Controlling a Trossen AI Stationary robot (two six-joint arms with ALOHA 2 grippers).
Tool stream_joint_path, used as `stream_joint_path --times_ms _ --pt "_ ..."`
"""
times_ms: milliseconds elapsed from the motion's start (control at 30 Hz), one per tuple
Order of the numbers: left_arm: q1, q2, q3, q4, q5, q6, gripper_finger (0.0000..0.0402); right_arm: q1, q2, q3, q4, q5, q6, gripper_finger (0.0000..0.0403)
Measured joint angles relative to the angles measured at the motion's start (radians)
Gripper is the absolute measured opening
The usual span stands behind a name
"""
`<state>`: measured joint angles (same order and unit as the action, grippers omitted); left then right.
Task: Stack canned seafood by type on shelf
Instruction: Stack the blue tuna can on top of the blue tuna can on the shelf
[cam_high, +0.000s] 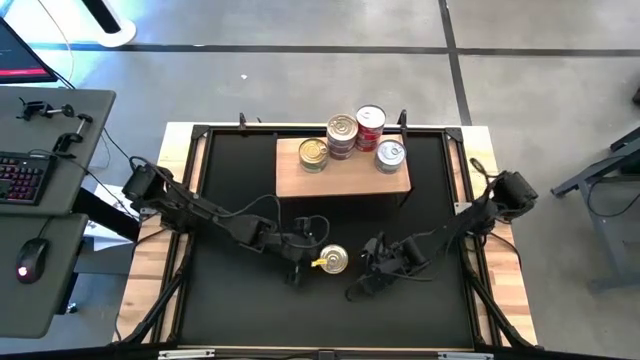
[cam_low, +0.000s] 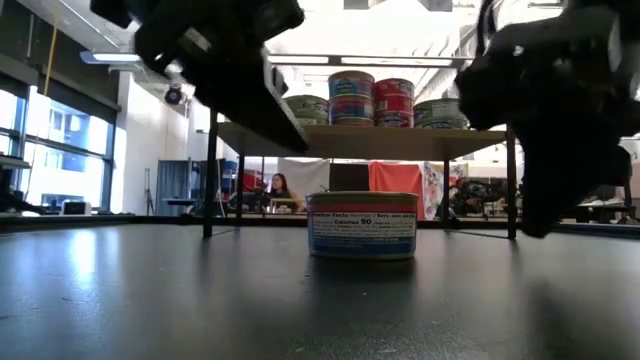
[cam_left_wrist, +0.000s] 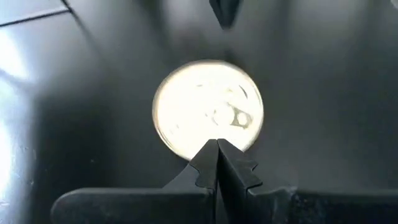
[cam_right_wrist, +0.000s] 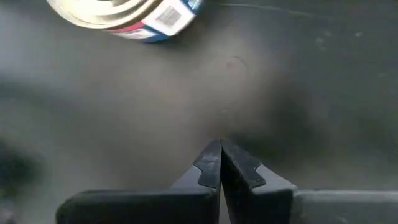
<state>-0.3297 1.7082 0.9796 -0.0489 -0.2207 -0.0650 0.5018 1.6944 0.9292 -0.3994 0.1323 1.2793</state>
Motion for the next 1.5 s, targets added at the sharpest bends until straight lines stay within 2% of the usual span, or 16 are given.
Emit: stream_joint_path --times_ms 167,300,467,667,1100,1500 --pt "-0.015 0.030 -0.003 0.024 -0.008 0.049 0.0000 -0.007 -0.109 -0.145 0.232 0.036 0.001 0.0000" --pt "-0.011 0.081 -0.003 0.025 -0.008 0.043 0.0000 -0.045 -0.127 -0.187 0.268 0.068 0.022 0.0000" --pt "-0.004 0.094 -0.001 0.072 -0.027 0.000 0.0000 -0.094 -0.123 -0.192 0.290 0.065 -0.006 0.0000" --pt "-0.003 0.096 -0.002 0.074 -0.099 0.000 0.0000 -0.136 -0.123 -0.192 0.318 0.058 -0.030 0.0000" --pt "-0.006 0.152 0.000 0.167 -0.081 -0.038 0.0000 -0.155 -0.064 -0.192 0.440 0.010 -0.023 0.0000" --pt "0.002 0.149 0.002 0.083 -0.098 -0.037 0.0000 -0.153 -0.043 -0.179 0.557 -0.011 0.004 0.0000"
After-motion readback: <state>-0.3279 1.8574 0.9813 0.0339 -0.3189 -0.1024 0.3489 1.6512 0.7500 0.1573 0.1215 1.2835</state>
